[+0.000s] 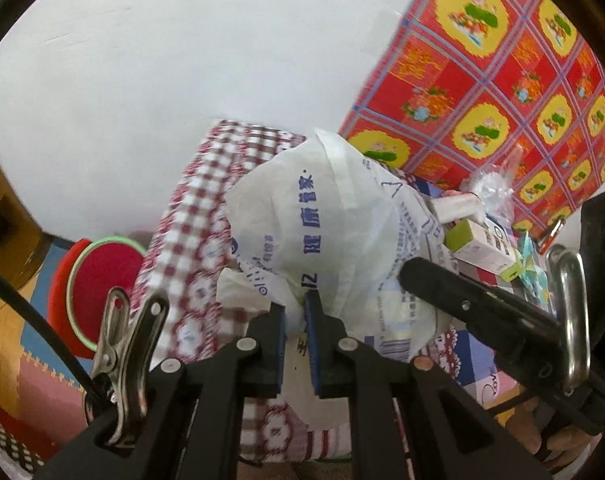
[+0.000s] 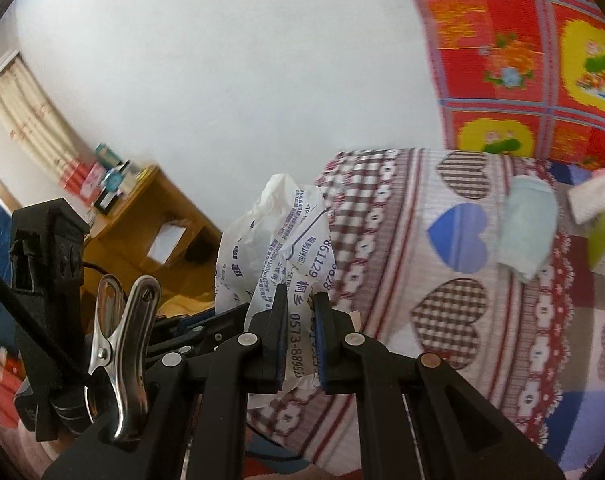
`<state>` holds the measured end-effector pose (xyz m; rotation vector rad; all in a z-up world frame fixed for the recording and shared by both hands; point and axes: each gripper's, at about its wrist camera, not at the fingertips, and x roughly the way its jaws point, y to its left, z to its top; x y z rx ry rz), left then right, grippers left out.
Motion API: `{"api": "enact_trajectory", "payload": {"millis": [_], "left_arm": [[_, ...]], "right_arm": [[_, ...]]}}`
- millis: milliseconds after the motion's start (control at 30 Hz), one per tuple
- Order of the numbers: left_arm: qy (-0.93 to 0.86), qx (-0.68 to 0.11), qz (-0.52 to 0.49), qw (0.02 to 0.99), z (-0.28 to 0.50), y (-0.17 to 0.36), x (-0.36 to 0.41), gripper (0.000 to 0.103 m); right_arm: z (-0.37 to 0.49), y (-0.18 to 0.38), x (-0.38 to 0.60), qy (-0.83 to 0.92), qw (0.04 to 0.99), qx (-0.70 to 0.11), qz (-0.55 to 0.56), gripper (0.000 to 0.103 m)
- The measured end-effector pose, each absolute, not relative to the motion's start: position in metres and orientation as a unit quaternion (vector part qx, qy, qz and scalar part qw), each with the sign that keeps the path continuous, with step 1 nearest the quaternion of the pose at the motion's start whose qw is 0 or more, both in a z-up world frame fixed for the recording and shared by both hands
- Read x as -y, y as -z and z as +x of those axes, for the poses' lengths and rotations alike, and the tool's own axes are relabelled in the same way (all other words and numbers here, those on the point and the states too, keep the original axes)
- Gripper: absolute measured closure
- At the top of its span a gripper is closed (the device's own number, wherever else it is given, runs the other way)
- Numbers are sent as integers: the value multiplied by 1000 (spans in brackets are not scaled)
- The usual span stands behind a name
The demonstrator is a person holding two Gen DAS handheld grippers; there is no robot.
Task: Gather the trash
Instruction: 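Carry the white plastic bag in both grippers to the red bucket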
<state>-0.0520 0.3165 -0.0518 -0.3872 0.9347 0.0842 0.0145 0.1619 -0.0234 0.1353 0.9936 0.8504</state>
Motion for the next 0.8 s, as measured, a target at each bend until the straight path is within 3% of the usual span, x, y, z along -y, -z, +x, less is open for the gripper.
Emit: {"api": "enact_trajectory", "payload": {"millis": [800], "left_arm": [[-165, -441, -261, 843, -117, 77, -462, 94]], "right_arm": [[4, 50, -349, -485, 721, -494, -19, 91]]}}
